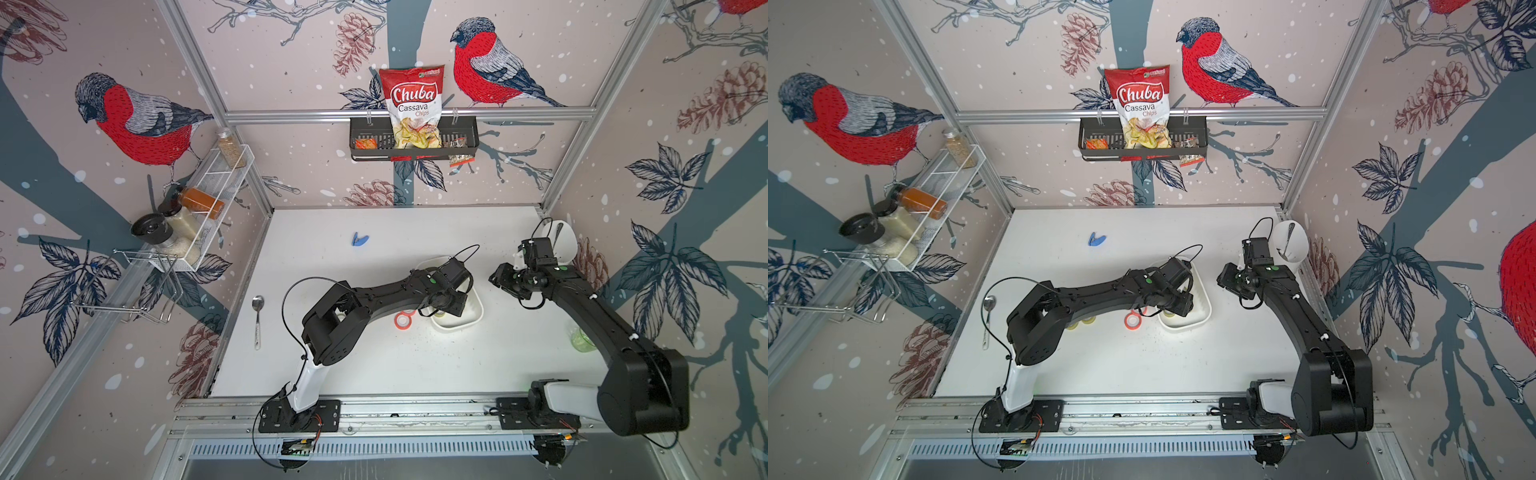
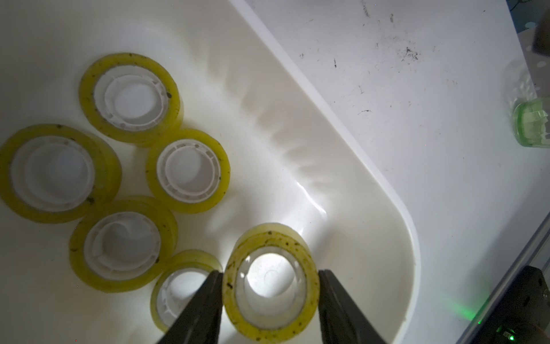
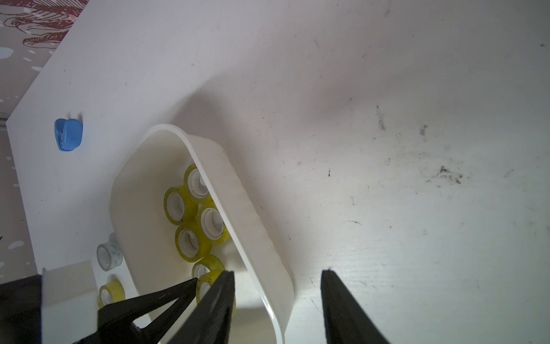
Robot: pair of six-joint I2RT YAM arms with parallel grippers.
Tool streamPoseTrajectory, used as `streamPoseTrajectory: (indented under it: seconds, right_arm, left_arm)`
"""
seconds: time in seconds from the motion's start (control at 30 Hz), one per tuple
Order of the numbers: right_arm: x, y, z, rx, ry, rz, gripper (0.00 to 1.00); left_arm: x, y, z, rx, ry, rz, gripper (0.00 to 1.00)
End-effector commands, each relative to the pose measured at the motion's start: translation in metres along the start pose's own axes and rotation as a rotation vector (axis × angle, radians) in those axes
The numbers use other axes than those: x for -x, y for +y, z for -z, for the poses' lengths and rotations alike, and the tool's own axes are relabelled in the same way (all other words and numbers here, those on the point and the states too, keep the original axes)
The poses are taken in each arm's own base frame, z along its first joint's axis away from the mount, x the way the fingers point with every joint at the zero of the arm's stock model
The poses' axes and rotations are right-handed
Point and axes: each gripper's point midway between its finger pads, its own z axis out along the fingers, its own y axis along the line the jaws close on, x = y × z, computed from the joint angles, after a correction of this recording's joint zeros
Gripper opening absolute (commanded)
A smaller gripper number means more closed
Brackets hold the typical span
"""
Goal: Put the transparent tape into the storage box
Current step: Place the tape in the storage box.
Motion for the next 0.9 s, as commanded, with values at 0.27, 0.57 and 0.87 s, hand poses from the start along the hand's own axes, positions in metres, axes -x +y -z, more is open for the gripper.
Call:
streamPoseTrajectory:
  seconds: [0.27,0.57,0.87]
  right_arm:
    - [0.004,0.005,0.004,0.019,-0.015,0.022,0.52]
    - [0.004,0.006,0.004,0.024,-0.014,0.023,0.52]
    - [0.006,0.008,0.007,0.029,-0.021,0.032,0.52]
  left_arm:
    - [0.002,0.007,-0.013,0.048,0.005,-0.044,0.52]
    - [0.001,0.012,-0.015,0.079,0.007,-0.049,0.56]
    - [0.011,0.010,-0.007,0.080,-0.025,-0.029,0.64]
